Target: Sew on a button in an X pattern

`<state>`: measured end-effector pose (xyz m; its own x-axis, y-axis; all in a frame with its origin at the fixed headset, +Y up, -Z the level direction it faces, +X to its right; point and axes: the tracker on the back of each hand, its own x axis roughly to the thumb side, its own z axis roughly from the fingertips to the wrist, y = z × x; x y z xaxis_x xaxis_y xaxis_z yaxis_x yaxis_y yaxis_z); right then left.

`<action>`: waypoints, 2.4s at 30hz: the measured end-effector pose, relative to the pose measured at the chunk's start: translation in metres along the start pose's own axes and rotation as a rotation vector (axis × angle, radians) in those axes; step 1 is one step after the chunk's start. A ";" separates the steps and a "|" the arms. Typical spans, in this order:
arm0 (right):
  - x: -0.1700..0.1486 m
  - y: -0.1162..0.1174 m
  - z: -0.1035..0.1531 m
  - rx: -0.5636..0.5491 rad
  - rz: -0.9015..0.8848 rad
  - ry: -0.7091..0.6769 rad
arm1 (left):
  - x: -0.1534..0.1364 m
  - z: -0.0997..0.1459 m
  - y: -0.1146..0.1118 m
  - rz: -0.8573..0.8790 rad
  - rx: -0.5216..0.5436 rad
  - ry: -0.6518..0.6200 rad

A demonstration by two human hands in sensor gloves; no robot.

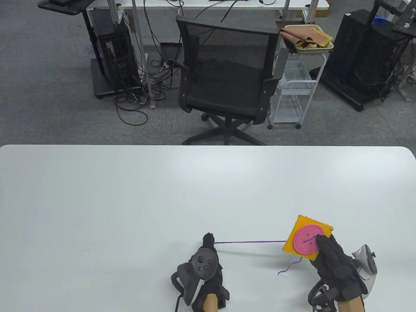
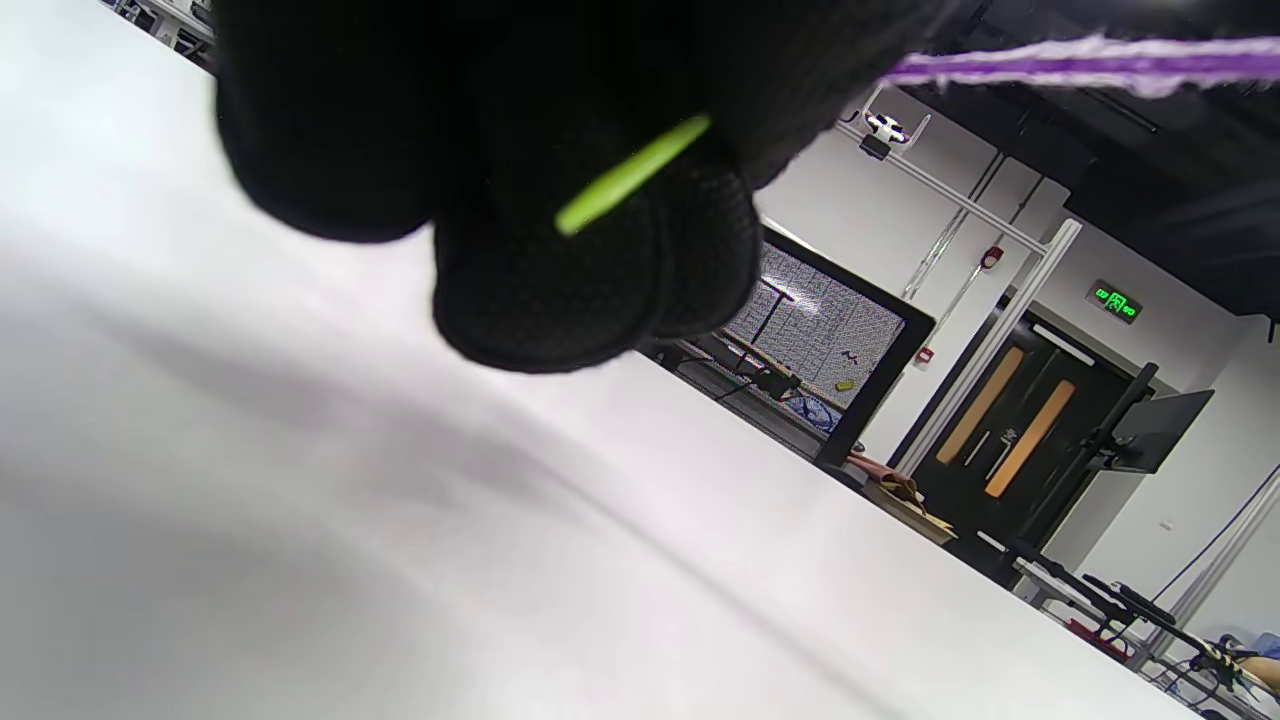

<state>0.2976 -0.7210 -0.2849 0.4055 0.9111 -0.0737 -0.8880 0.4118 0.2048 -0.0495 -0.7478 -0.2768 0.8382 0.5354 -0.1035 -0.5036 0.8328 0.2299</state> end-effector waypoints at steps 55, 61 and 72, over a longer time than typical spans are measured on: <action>-0.050 0.041 -0.011 0.292 -0.313 0.251 | 0.044 0.031 0.020 0.742 0.081 -0.279; -0.054 0.047 -0.010 0.330 -0.342 0.267 | 0.049 0.033 0.014 0.785 0.058 -0.299; -0.058 0.056 -0.009 0.398 -0.420 0.290 | 0.057 0.036 0.007 0.804 0.005 -0.314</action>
<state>0.2221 -0.7506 -0.2774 0.5760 0.6648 -0.4757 -0.4955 0.7468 0.4437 0.0022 -0.7161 -0.2465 0.2470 0.8980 0.3642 -0.9685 0.2165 0.1229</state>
